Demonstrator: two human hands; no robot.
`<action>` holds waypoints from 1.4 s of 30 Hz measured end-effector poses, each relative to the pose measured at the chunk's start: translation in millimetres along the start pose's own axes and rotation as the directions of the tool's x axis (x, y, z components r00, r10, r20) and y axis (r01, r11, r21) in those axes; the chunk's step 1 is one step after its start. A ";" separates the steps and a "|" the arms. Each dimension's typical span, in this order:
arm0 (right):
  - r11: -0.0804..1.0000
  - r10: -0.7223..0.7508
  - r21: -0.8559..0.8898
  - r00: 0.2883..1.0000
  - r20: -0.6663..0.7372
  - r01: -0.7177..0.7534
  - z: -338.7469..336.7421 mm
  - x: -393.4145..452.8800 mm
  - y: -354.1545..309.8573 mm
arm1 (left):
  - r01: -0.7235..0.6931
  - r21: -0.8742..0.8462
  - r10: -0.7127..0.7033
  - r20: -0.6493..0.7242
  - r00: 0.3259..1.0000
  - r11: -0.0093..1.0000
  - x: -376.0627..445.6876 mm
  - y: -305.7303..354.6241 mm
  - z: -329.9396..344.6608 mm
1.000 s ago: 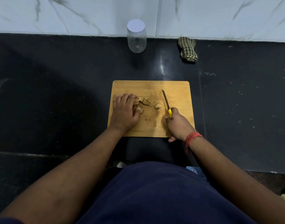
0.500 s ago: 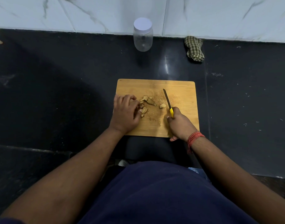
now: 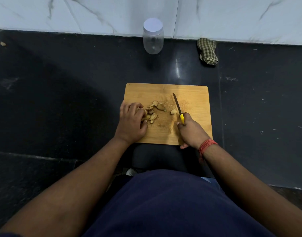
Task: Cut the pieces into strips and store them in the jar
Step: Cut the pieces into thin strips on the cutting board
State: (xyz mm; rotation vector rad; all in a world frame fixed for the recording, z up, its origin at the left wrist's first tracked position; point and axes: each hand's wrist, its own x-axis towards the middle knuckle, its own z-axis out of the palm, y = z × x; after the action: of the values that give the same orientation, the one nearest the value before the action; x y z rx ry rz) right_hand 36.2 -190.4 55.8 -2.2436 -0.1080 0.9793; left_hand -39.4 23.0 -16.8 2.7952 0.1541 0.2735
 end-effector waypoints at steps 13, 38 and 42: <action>0.991 0.070 0.112 0.997 -0.022 -0.067 -11.5 -3.4 9.1 | -0.008 -0.216 0.021 0.059 0.998 0.976 43.8 63.5 2.1; 0.975 0.073 0.209 0.997 0.005 -0.072 -13.6 -1.6 19.9 | 0.037 0.028 -0.043 0.241 0.970 0.999 57.2 81.9 14.9; 0.978 0.065 0.201 0.998 0.000 -0.064 -14.0 -2.8 19.5 | 0.013 0.011 -0.016 0.263 0.965 1.000 54.3 75.5 14.0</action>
State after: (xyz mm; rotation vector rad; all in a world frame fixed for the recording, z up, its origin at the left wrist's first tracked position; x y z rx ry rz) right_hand 40.1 -214.0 52.3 -2.0760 0.0648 0.9721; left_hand 22.1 -44.9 4.5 2.8048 0.1123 -0.1040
